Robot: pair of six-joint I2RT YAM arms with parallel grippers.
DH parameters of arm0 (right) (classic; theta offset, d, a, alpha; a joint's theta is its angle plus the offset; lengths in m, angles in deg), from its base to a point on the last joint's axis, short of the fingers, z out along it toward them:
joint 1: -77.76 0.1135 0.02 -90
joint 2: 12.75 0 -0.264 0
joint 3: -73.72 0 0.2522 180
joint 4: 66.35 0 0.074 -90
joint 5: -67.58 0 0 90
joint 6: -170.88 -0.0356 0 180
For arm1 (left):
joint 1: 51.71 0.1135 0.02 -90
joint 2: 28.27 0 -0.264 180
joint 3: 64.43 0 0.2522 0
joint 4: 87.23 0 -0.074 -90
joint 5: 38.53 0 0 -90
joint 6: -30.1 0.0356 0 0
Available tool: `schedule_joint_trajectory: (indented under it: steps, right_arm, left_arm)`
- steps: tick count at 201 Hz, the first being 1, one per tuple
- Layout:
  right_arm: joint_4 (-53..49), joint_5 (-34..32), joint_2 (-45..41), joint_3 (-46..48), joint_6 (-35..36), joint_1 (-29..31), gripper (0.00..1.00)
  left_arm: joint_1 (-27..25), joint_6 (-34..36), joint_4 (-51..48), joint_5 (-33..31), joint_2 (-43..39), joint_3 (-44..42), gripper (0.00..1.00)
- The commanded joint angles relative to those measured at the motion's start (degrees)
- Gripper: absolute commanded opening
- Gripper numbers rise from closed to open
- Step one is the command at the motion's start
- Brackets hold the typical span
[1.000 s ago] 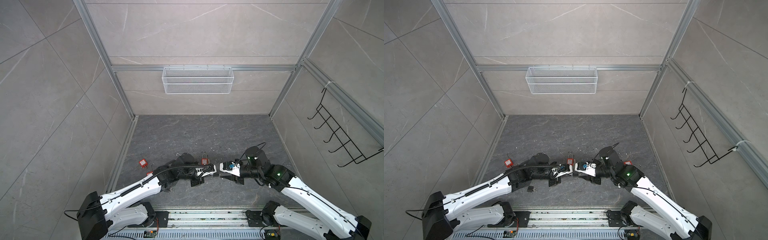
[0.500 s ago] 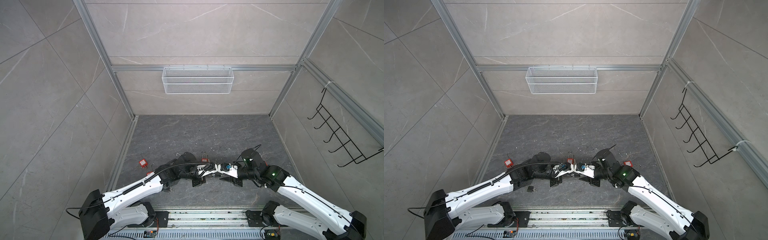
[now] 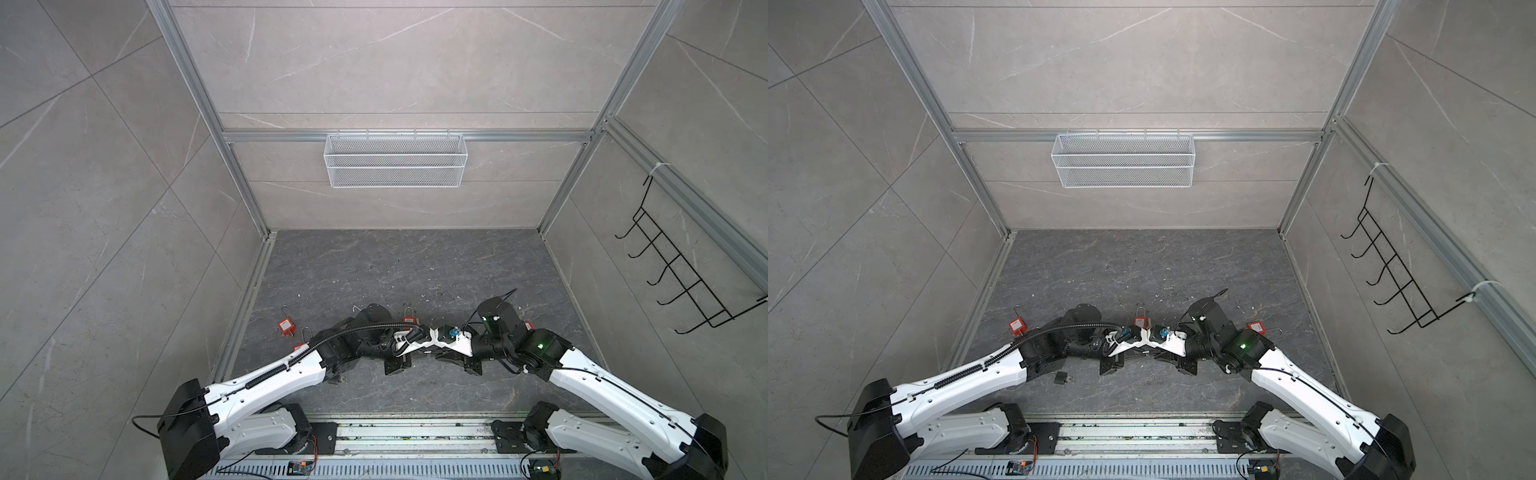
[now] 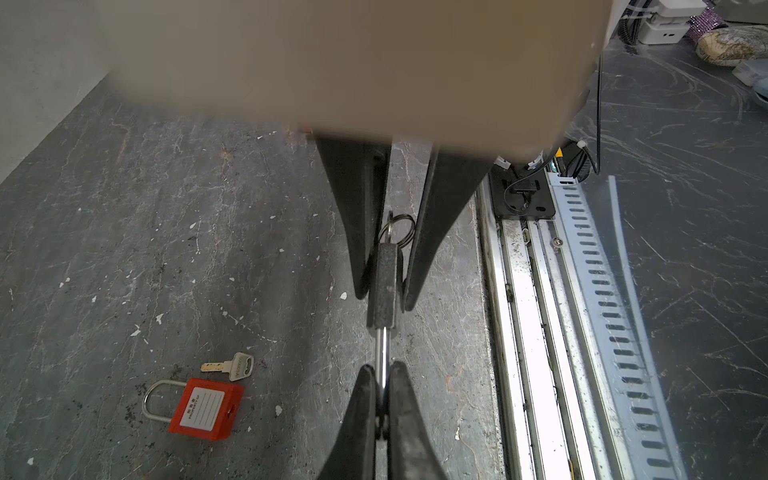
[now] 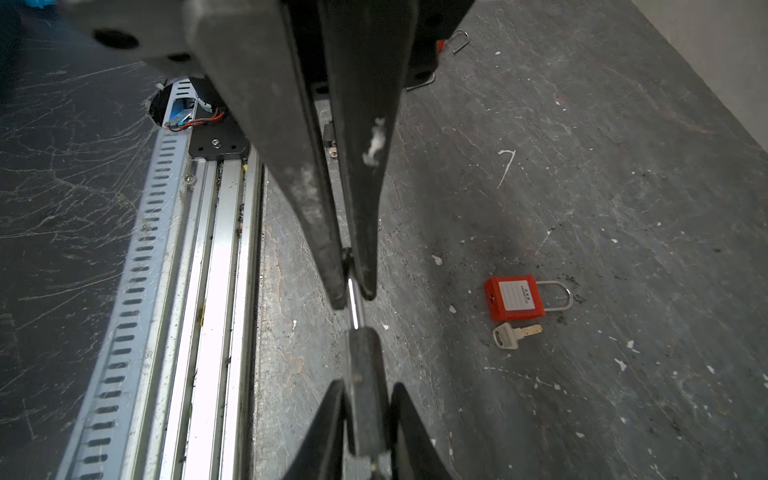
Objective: Lock with the key
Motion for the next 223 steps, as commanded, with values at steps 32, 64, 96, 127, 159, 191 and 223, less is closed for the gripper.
schedule_joint_trajectory:
  steps: [32, 64, 96, 127, 159, 191, 223]
  right_arm:
    - [1.97, 4.41, 0.03, 0.42, -1.92, 0.58, 0.12]
    - [2.0, 4.16, -0.33, 0.5, -2.17, 0.56, 0.08]
    - [2.51, 4.41, -0.33, 0.51, -2.52, 0.6, 0.03]
    - [3.89, 4.78, 0.15, 0.14, -3.16, 0.56, 0.03]
    - [4.13, 5.25, 1.17, -0.9, -3.31, 0.64, 0.02]
    - [3.83, 5.55, 2.52, -1.87, -3.14, 0.73, 0.02]
    - [3.8, 5.51, 3.23, -2.2, -3.04, 1.0, 0.01]
  left_arm:
    - [-0.29, -0.06, 1.01, 2.42, -0.22, 2.36, 0.0]
    - [-0.28, 0.18, 0.83, 1.85, -0.3, 2.19, 0.0]
    - [-0.21, -0.27, 1.55, 0.97, -1.67, 1.52, 0.14]
    - [0.22, -1.54, 3.49, -1.5, -5.89, -2.68, 0.38]
    - [0.36, -2.57, 2.52, -1.89, -8.98, -5.82, 0.37]
    - [0.38, -3.41, 3.35, -0.94, -8.36, -6.35, 0.32]
    - [0.32, -2.85, 4.36, -0.65, -7.52, -6.25, 0.25]
